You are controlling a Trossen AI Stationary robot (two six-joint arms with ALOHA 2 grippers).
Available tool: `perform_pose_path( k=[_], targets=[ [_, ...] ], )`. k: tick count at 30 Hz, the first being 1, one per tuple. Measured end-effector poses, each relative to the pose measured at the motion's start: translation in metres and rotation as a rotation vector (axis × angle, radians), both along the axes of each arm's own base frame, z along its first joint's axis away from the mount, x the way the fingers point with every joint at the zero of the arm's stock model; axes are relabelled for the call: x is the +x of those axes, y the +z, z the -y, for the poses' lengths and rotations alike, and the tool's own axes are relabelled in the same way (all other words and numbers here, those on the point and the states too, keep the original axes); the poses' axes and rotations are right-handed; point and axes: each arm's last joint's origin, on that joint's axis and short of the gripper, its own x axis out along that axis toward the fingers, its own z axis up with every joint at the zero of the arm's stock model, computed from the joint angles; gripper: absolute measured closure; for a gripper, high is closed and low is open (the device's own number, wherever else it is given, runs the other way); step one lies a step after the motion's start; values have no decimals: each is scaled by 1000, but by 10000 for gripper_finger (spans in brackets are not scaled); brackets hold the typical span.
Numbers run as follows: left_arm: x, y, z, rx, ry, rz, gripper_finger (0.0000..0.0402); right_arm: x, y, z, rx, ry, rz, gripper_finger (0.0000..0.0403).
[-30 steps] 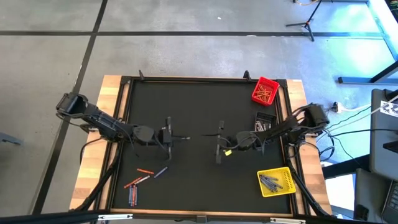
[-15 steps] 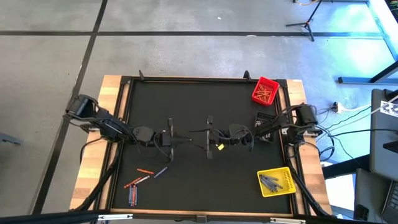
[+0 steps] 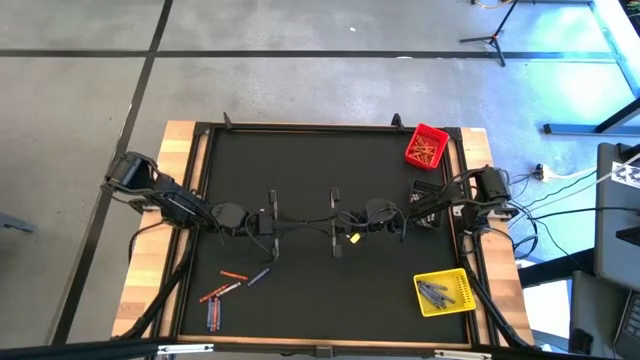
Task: Sort crayons
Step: Put the black crayon into the black bin
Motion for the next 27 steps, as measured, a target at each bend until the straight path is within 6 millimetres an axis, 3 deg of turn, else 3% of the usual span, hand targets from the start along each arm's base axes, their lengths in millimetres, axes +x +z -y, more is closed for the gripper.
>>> perform_pose_path(
  k=[6,11,19,27],
  targets=[
    [0,-3,-2,6,64,-34,353,-1,2,2,-43,-60,-37,376],
    [-1,-11,-4,-19,118,-107,297,-13,21,7,-101,-191,-158,391],
    [-2,-22,-5,28,173,-220,275,-51,42,18,-42,-398,-451,370],
    [-3,-28,-6,43,174,-276,274,-97,43,20,48,-610,-717,384]
  ],
)
